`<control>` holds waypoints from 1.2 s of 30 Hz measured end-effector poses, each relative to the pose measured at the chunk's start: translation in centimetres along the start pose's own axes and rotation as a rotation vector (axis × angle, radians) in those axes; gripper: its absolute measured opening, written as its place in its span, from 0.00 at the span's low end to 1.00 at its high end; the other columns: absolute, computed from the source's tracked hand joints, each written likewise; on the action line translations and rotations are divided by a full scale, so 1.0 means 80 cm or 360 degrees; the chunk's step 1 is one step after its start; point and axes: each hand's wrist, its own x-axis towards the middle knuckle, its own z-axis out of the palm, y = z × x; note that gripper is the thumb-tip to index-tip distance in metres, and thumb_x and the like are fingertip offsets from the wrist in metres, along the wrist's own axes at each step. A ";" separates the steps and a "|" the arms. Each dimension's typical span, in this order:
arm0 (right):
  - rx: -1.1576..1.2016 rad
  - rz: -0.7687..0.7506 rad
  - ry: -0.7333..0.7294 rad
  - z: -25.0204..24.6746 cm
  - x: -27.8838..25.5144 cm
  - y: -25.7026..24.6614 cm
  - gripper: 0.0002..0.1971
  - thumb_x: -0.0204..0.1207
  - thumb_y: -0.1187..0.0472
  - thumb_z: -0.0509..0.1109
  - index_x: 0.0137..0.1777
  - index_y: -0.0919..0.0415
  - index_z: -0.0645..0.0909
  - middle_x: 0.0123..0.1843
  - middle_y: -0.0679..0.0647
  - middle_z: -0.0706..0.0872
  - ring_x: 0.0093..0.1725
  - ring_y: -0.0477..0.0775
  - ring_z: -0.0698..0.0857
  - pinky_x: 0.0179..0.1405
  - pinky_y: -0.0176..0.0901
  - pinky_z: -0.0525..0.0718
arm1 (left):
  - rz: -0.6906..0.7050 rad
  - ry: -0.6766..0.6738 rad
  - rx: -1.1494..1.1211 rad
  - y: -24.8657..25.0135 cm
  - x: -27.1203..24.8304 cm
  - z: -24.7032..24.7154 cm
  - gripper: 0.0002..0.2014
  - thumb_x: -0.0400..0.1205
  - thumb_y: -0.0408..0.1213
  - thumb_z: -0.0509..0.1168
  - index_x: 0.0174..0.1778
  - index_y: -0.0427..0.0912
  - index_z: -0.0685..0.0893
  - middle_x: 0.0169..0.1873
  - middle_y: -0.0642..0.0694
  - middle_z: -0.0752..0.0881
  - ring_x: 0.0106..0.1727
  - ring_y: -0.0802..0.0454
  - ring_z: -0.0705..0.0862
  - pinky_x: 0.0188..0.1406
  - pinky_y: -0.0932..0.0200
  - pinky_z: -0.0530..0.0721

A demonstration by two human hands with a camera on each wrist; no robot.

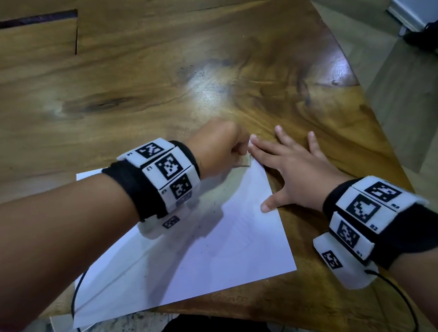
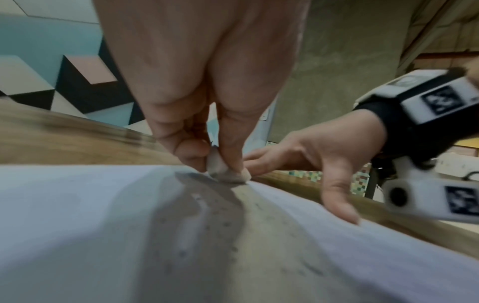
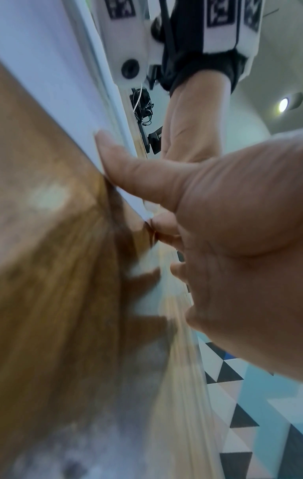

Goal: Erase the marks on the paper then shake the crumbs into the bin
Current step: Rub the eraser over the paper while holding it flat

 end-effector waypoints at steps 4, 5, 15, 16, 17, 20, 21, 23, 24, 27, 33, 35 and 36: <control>-0.0010 0.0003 -0.0006 0.000 0.001 0.001 0.58 0.58 0.35 0.75 0.80 0.39 0.38 0.80 0.29 0.35 0.79 0.46 0.27 0.74 0.70 0.28 | 0.0141 -0.0391 0.0000 -0.003 -0.023 0.008 0.05 0.73 0.38 0.70 0.41 0.41 0.85 0.38 0.47 0.85 0.39 0.51 0.80 0.36 0.63 0.74; -0.0009 0.0001 -0.0006 0.001 0.001 0.001 0.58 0.58 0.35 0.75 0.80 0.39 0.38 0.80 0.29 0.35 0.79 0.46 0.27 0.74 0.69 0.28 | 0.0148 -0.0414 0.0020 -0.003 -0.024 0.008 0.05 0.73 0.38 0.70 0.42 0.42 0.85 0.39 0.47 0.86 0.40 0.51 0.80 0.39 0.61 0.75; -0.0006 0.0001 0.0002 0.001 0.001 0.001 0.58 0.58 0.35 0.75 0.80 0.38 0.38 0.80 0.29 0.35 0.79 0.45 0.27 0.74 0.69 0.27 | 0.0246 -0.0546 0.0072 -0.003 -0.028 0.010 0.05 0.73 0.40 0.69 0.39 0.43 0.84 0.37 0.48 0.86 0.39 0.50 0.81 0.38 0.60 0.76; -0.0010 -0.0001 0.0001 0.001 0.002 0.001 0.58 0.58 0.35 0.75 0.80 0.38 0.38 0.80 0.29 0.35 0.79 0.45 0.27 0.74 0.68 0.27 | 0.0254 -0.0539 0.0094 -0.005 -0.027 0.009 0.05 0.73 0.40 0.69 0.41 0.43 0.84 0.38 0.48 0.86 0.39 0.51 0.81 0.40 0.60 0.77; -0.0014 -0.0003 0.0000 0.002 0.001 0.000 0.58 0.58 0.35 0.75 0.80 0.38 0.38 0.80 0.29 0.35 0.79 0.45 0.27 0.74 0.68 0.27 | 0.0232 -0.0446 0.0101 -0.007 -0.022 0.006 0.04 0.73 0.39 0.69 0.41 0.43 0.85 0.38 0.48 0.86 0.40 0.51 0.81 0.40 0.60 0.76; -0.0015 0.0004 0.0001 0.002 0.001 0.000 0.58 0.58 0.35 0.74 0.79 0.38 0.37 0.80 0.29 0.35 0.79 0.45 0.27 0.74 0.68 0.27 | 0.0110 -0.0028 0.0067 -0.011 -0.008 0.000 0.02 0.73 0.34 0.69 0.40 0.41 0.84 0.37 0.47 0.82 0.40 0.48 0.79 0.38 0.61 0.69; -0.0014 0.0006 0.0000 0.001 0.001 0.001 0.58 0.58 0.35 0.74 0.79 0.38 0.37 0.80 0.29 0.35 0.79 0.45 0.27 0.74 0.68 0.27 | 0.0123 -0.0005 0.0074 -0.012 -0.009 0.001 0.02 0.73 0.34 0.69 0.40 0.40 0.84 0.37 0.47 0.81 0.40 0.48 0.79 0.38 0.61 0.69; -0.0009 0.0007 -0.0002 0.001 0.001 0.001 0.58 0.58 0.35 0.74 0.79 0.38 0.38 0.80 0.29 0.35 0.79 0.45 0.27 0.74 0.68 0.27 | 0.0231 -0.0218 0.0084 -0.014 -0.024 0.004 0.03 0.73 0.35 0.69 0.39 0.39 0.84 0.38 0.44 0.84 0.40 0.46 0.80 0.38 0.56 0.75; -0.0008 0.0007 0.0000 0.001 0.001 0.001 0.58 0.58 0.35 0.74 0.80 0.38 0.38 0.80 0.28 0.35 0.79 0.45 0.27 0.74 0.69 0.27 | 0.0273 -0.0386 0.0080 -0.015 -0.036 0.006 0.04 0.73 0.36 0.69 0.39 0.39 0.85 0.38 0.43 0.86 0.40 0.46 0.80 0.40 0.56 0.77; -0.0013 0.0003 0.0001 0.002 0.001 0.001 0.58 0.58 0.35 0.75 0.80 0.38 0.38 0.80 0.28 0.35 0.79 0.45 0.28 0.74 0.68 0.28 | 0.0254 -0.0634 0.0024 -0.018 -0.052 0.004 0.05 0.73 0.38 0.70 0.41 0.41 0.87 0.40 0.45 0.88 0.41 0.50 0.81 0.40 0.61 0.77; -0.0045 0.0009 -0.0012 0.001 0.001 0.001 0.57 0.58 0.34 0.74 0.79 0.38 0.37 0.80 0.28 0.34 0.80 0.45 0.28 0.74 0.68 0.28 | 0.0182 -0.0034 0.0106 -0.020 -0.013 -0.005 0.05 0.73 0.37 0.70 0.39 0.38 0.85 0.39 0.42 0.86 0.40 0.44 0.81 0.37 0.59 0.73; -0.0050 0.0007 -0.0005 0.001 0.001 0.001 0.57 0.58 0.34 0.74 0.79 0.38 0.37 0.80 0.28 0.35 0.80 0.45 0.28 0.74 0.68 0.28 | 0.0303 -0.0305 0.0073 -0.027 -0.034 -0.002 0.06 0.73 0.38 0.70 0.37 0.38 0.85 0.38 0.41 0.86 0.39 0.45 0.81 0.40 0.56 0.78; -0.0050 0.0007 -0.0003 0.002 0.001 0.001 0.57 0.58 0.34 0.74 0.80 0.38 0.37 0.80 0.29 0.35 0.80 0.46 0.28 0.74 0.68 0.28 | 0.0340 -0.0476 0.0067 -0.027 -0.048 -0.001 0.06 0.73 0.38 0.70 0.38 0.39 0.86 0.38 0.43 0.87 0.40 0.47 0.82 0.41 0.57 0.79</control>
